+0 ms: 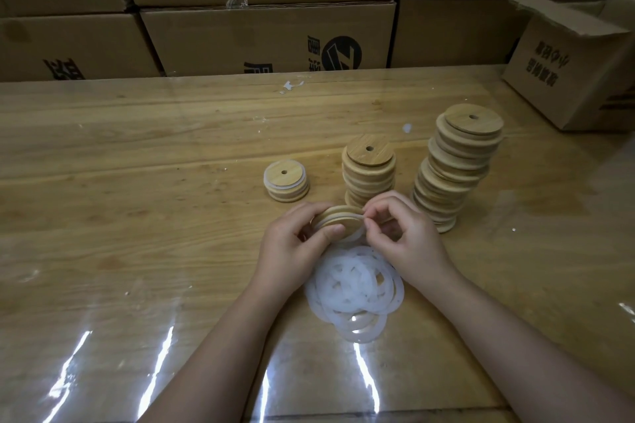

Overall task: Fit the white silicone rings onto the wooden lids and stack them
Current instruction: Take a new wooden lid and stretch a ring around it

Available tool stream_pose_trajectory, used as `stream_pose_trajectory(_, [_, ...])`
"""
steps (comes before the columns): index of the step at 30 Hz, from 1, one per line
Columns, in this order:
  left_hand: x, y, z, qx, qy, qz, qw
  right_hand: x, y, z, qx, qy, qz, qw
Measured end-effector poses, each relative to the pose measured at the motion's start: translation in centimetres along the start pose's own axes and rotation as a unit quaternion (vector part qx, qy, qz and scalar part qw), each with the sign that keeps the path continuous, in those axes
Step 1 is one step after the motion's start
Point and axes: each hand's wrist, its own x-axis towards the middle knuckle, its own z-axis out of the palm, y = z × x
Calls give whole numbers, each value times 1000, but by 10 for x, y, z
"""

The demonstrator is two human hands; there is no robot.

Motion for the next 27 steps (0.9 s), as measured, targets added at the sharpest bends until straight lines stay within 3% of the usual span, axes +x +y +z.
stream_pose_trajectory(17, [1,0,-3,-64,10,-73,995,-1,4,1,3,-31,13,999])
stream_pose_trajectory(27, [1,3,-2,-57,17,-82,995,0,5,0,19,2,30,999])
